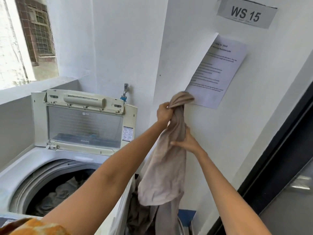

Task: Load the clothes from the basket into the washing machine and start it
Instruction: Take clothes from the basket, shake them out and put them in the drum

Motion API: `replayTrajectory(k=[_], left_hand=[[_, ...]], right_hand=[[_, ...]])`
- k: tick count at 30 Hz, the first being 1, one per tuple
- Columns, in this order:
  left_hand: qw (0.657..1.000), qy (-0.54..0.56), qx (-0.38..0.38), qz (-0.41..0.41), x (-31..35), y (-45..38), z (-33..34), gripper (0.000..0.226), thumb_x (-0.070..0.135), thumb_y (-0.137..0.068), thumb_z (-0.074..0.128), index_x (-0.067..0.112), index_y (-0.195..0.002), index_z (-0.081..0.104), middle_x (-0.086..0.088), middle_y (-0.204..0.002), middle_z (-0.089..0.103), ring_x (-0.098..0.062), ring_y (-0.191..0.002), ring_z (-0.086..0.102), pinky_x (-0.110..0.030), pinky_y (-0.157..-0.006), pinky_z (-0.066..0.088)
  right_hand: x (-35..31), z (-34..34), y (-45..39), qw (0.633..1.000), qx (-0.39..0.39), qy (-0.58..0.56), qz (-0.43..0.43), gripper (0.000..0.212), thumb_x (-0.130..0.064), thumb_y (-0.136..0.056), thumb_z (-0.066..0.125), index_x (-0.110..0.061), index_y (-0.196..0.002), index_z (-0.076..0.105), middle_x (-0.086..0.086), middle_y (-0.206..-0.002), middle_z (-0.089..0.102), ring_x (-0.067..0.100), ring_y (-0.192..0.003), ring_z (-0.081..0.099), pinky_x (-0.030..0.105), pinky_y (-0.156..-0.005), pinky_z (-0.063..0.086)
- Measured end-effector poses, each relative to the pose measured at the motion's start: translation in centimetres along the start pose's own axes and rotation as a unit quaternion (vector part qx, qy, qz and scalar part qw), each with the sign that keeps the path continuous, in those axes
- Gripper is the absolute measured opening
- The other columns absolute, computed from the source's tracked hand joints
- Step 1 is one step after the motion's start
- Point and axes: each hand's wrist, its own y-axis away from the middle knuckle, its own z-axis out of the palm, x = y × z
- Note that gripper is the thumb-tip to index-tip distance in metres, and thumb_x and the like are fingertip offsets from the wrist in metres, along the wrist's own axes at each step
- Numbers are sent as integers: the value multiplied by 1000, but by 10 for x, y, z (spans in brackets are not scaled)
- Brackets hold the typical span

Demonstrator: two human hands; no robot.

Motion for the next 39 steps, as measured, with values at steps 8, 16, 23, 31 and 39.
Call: replayTrajectory(k=[8,16,23,31,39], left_hand=[[994,-37,97,29,10,-38,-45,14,14,-89,51,8,-99,60,-15,-98,65,-31,-93,59,-38,-78,47],[991,25,124,-38,-27,-61,-143,46,24,-85,65,13,-118,35,-10,-110,59,-34,-103,62,-48,-81,56],[983,110,147,-3,-5,-60,-210,33,18,-86,66,18,-110,43,-5,-92,59,-23,-69,63,-29,-43,53],[986,42,-75,-141,-53,-5,-333,72,76,-84,32,24,-130,52,-5,-120,62,-25,-108,60,-48,-85,53],[984,-45,17,-169,-118,31,-375,28,20,-92,61,5,-115,59,-2,-90,64,-12,-81,61,-20,-68,50]], right_hand=[[6,6,-13,995,66,65,47,46,-22,-77,75,-4,-118,63,17,-117,66,28,-113,60,32,-88,47],[-175,-44,-52,963,112,-233,-80,33,7,-87,51,-3,-117,61,6,-92,65,10,-74,57,12,-60,49],[-289,10,-62,914,-2,-384,-131,35,19,-85,42,-5,-106,57,4,-69,66,8,-56,62,17,-52,52],[-284,134,-56,896,-270,-343,-81,22,15,-84,48,-1,-88,63,7,-71,68,15,-69,64,23,-65,56],[-251,263,-50,919,-374,-104,-72,24,-35,-94,53,-20,-111,62,1,-115,65,18,-100,59,35,-85,48]])
